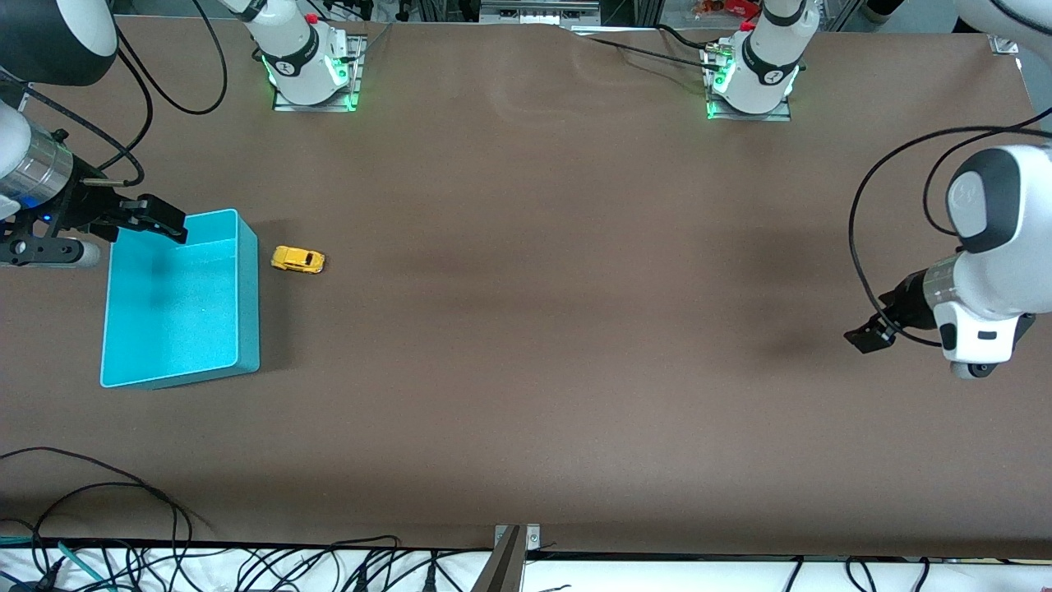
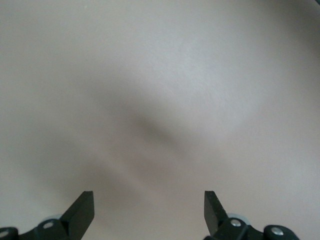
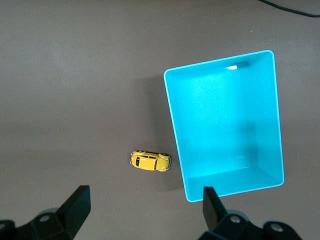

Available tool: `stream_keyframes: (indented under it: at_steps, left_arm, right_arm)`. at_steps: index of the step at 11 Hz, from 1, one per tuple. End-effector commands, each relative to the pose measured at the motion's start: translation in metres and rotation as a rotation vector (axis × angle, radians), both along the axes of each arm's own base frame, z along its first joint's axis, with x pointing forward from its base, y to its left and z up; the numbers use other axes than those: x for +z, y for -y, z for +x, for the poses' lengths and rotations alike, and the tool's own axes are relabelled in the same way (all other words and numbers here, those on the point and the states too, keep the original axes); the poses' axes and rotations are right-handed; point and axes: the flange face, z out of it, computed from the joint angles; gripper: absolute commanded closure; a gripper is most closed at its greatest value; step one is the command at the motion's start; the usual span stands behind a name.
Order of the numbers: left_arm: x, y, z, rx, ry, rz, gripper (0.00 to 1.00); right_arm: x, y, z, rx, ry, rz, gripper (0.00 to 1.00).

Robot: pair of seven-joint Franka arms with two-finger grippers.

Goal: Wind up and store yellow beetle car
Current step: 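Reach the right gripper to the car while the left gripper withdraws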

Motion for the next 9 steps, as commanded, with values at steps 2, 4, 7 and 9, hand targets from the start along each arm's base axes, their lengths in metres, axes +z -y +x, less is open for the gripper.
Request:
stream_keyframes:
  at_steps: [2, 4, 7, 9]
  left_arm:
    - [0.057, 0.012, -0.021, -0.269, 0.031, -0.063, 0.00]
    - [0.070, 0.012, -0.023, -0.277, 0.015, -0.059, 0.00]
    - [0.075, 0.014, -0.025, -0.361, 0.006, -0.067, 0.00]
    - [0.072, 0.017, -0.025, -0.456, 0.005, -0.077, 0.00]
  right_arm:
    - [-0.001, -0.009, -0.003, 0.054, -0.040, 0.006, 0.00]
    - [-0.014, -0.026, 0.002, 0.091, -0.061, 0.010, 0.00]
    - [-0.052, -0.031, 0.025, 0.111, -0.080, 0.013, 0.00]
    - [-0.079, -0.056, 0.044, 0.234, -0.100, 0.035, 0.00]
